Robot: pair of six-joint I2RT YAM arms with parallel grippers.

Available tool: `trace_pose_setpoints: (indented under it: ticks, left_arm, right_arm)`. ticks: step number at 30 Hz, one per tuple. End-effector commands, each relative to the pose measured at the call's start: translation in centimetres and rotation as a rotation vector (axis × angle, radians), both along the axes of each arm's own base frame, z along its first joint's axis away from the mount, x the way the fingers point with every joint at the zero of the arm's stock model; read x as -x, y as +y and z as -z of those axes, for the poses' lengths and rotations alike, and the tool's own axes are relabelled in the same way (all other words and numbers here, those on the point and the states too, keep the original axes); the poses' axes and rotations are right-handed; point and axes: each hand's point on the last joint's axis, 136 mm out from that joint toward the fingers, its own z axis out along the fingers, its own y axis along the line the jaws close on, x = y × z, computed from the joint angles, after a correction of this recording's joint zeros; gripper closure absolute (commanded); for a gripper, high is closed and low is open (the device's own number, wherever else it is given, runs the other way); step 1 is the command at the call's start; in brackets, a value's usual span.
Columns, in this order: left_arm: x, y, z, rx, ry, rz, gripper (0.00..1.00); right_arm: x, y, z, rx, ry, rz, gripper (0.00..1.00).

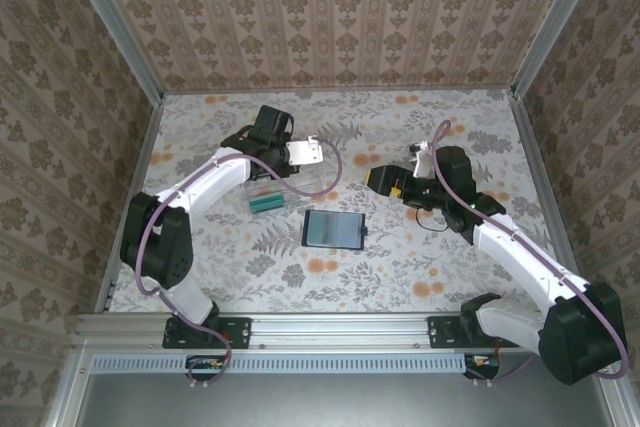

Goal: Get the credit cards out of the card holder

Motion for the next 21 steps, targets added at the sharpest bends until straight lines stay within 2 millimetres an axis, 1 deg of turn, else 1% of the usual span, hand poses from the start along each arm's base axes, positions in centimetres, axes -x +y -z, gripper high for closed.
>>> trace_pose_setpoints:
  ticks: [1,3,11,13,15,20,21]
  left_arm:
    - [-0.5,-0.2,-0.3,-0.015,-0.015,0.010,0.81]
    - [-0.7,-0.2,-0.7,-0.015,-0.029,0.005,0.78]
    - [-0.9,-0.3,-1.6,-0.006,-0.056,-0.001,0.79]
    - [-1.0,-0.3,-2.3,0.014,-0.071,-0.016,0.79]
    - [-0.9,-0.5,-3.5,0.054,-0.081,-0.032,0.79]
    - [-1.1,-0.5,-8.0,0.212,-0.144,-0.146,0.80]
    - [-1.1,-0.3,-8.9,0.247,-0.157,-0.181,0.78]
  right_arm:
    - [-0.3,0.1,0.0,-0.023,-0.002,-0.001,0.00]
    - [-0.4,0.2,0.0,-0.029,0.000,-0.003,0.00]
    - [-0.6,0.4,0.3,-0.036,0.019,-0.001,0.00]
    - [-0.6,0.4,0.4,-0.037,0.024,-0.003,0.00]
    - [-0.7,0.5,0.7,-0.033,0.033,-0.004,0.00]
    - [-0.6,0.6,1.7,-0.005,0.070,-0.012,0.01]
    - [-0.6,0.5,2.1,0.008,0.081,-0.011,0.01]
